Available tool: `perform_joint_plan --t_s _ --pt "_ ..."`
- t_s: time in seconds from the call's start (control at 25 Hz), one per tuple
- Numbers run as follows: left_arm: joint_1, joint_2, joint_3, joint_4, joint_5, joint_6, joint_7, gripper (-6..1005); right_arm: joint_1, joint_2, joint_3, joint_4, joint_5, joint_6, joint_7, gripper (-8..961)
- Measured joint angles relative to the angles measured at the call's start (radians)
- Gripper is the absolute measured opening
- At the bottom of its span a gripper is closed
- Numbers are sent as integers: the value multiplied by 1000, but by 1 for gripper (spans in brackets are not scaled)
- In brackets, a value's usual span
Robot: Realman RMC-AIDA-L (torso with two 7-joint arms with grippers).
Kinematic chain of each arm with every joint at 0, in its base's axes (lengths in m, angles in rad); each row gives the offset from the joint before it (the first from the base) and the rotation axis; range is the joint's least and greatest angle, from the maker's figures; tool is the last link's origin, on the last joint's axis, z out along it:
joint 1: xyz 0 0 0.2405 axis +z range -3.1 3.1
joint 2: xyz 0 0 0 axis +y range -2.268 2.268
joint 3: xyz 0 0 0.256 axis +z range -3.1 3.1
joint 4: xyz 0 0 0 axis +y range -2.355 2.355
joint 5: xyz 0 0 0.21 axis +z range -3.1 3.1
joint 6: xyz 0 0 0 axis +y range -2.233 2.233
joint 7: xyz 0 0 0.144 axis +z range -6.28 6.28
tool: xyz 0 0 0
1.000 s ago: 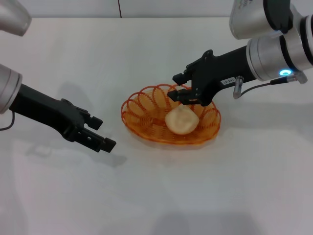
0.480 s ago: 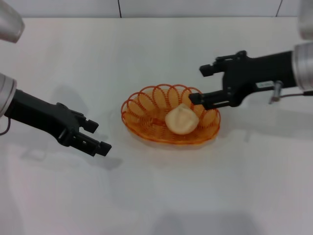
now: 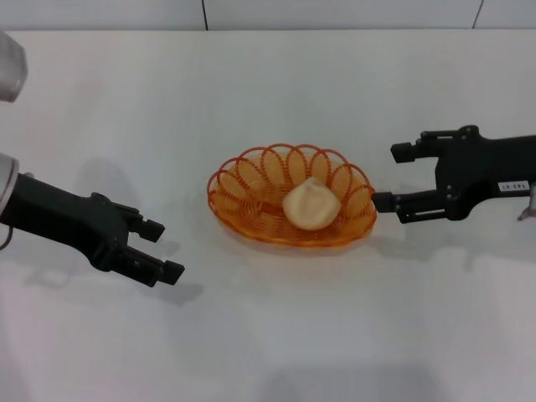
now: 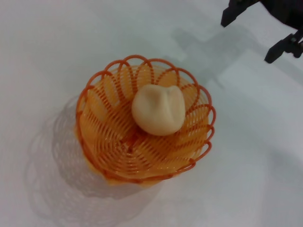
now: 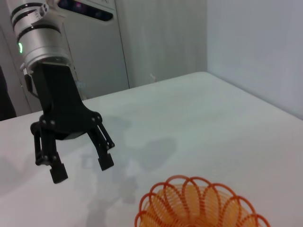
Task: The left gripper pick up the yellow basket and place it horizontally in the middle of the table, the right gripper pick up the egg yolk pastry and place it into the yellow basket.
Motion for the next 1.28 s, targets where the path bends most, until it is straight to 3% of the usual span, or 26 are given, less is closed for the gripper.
perform_joint_plan --t_s 0.36,1.28 --pt "46 1 -3 9 -64 3 62 890 -3 0 -9 15 1 -26 -24 774" --pt "52 -6 -31 1 -81 54 190 889 -1 0 -26 16 0 -50 -49 772"
